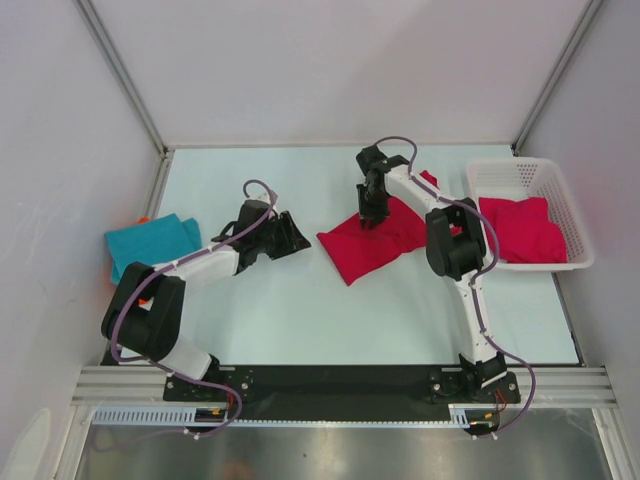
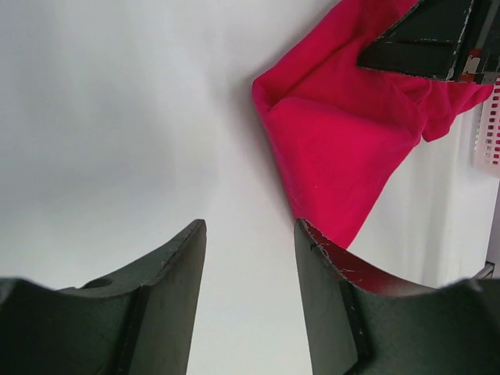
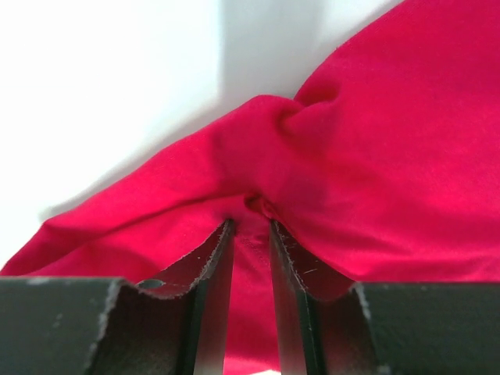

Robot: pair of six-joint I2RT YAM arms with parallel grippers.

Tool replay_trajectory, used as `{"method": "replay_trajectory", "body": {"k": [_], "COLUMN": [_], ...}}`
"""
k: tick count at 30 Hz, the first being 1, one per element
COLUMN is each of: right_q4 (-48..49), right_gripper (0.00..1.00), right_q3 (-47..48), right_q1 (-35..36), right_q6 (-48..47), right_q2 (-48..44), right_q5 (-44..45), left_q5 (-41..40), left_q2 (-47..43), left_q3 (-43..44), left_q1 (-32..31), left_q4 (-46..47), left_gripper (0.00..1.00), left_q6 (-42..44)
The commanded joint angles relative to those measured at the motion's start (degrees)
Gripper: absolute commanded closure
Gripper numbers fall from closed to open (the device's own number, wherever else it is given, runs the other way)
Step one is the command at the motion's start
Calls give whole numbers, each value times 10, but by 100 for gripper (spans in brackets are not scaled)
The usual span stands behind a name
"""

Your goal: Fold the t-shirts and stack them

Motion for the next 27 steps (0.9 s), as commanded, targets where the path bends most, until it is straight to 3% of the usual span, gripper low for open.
{"method": "replay_trajectory", "body": {"k": [1,3,7,24,25,27], "right_q4": [-9,-8,-3,16,9,-6], "right_gripper": [71,73,100,100,95,74], "right_q3": [23,23,24,29,37,54], "right_q1": [-2,-2,-2,-6,-7,-7], "right_q6": [-12,-14,-18,-27,-26,-26], "right_q2": [5,6,4,-32,-27,-13], "right_q5": [-12,-16,-27,-19,-20,-8], "left_q5": [12,12,14,14,14,14], "left_q2": [-21,-21,-21,-25,-25,-26], "left_q3": [-4,-4,-5,-6,-7,-8], "left_q1": [7,7,7,8,9,8], "left_q4": [13,13,14,16,16,16], "left_gripper": [46,46,46,45,45,46], "left_q6": [17,17,17,16,16,16]}}
